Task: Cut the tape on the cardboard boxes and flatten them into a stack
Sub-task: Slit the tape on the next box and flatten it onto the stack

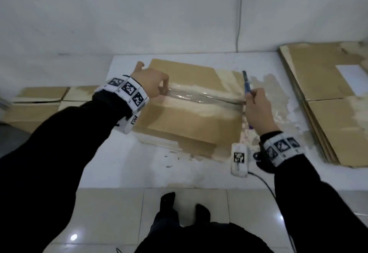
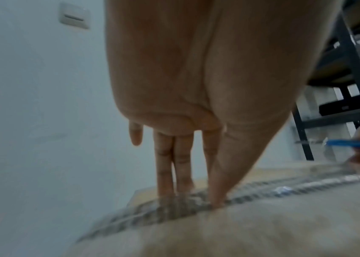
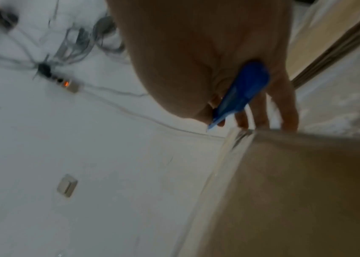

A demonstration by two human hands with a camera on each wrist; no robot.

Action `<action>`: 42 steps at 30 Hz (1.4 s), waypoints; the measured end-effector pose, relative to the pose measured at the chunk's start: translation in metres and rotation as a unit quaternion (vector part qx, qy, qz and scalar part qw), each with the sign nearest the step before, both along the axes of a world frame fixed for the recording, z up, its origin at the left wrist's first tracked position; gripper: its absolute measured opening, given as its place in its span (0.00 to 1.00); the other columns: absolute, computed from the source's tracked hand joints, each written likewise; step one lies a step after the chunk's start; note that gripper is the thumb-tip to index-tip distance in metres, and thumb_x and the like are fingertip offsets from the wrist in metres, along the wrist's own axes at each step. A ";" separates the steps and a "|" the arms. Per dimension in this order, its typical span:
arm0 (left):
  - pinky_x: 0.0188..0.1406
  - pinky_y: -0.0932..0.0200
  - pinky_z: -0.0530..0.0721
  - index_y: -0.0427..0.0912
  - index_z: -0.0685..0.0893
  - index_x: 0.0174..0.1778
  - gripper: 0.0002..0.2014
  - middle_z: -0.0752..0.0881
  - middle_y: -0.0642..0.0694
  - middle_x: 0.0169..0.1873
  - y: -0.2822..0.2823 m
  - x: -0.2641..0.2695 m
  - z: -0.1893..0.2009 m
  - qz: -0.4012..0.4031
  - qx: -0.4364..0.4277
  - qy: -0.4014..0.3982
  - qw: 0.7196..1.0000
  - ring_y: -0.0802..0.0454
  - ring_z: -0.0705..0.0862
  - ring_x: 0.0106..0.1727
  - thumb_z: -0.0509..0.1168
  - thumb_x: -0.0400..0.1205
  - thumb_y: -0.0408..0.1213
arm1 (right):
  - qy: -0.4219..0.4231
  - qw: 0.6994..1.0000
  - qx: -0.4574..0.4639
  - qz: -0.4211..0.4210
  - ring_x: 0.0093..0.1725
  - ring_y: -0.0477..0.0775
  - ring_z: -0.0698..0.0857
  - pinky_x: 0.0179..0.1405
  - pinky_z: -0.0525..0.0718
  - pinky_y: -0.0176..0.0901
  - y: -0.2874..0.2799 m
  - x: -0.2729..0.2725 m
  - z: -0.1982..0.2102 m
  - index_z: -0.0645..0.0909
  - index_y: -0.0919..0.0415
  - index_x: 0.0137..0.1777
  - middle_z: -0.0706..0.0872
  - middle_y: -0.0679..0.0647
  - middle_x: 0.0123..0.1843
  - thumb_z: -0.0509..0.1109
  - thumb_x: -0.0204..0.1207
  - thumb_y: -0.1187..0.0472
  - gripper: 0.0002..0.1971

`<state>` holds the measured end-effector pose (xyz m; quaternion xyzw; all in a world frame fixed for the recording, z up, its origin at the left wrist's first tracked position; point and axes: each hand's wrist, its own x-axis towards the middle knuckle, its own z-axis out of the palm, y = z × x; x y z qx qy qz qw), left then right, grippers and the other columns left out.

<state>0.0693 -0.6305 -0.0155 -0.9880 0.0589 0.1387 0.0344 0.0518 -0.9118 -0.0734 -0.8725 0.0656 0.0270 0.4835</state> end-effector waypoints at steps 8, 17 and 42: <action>0.60 0.46 0.74 0.46 0.84 0.61 0.16 0.80 0.43 0.54 -0.063 -0.054 -0.058 -0.086 -0.215 -0.105 0.967 0.43 0.77 0.57 0.57 0.84 0.47 | 0.043 0.982 0.170 0.075 0.48 0.50 0.87 0.35 0.88 0.43 0.008 -0.047 -0.008 0.74 0.56 0.56 0.82 0.53 0.54 0.58 0.86 0.59 0.05; 0.66 0.47 0.68 0.41 0.81 0.61 0.21 0.82 0.44 0.55 -0.058 -0.065 -0.081 -0.169 -0.176 -0.190 0.951 0.44 0.78 0.58 0.50 0.81 0.46 | -0.051 0.963 -0.130 0.232 0.26 0.40 0.76 0.28 0.72 0.31 -0.027 -0.052 -0.003 0.81 0.51 0.62 0.85 0.51 0.40 0.64 0.83 0.60 0.11; 0.48 0.48 0.69 0.36 0.77 0.39 0.12 0.77 0.42 0.38 -0.076 -0.053 -0.076 -0.105 -0.259 -0.306 0.910 0.43 0.73 0.42 0.56 0.83 0.40 | 0.164 0.919 0.021 0.357 0.21 0.46 0.74 0.20 0.72 0.37 -0.033 -0.053 0.001 0.84 0.49 0.59 0.89 0.51 0.35 0.66 0.81 0.60 0.10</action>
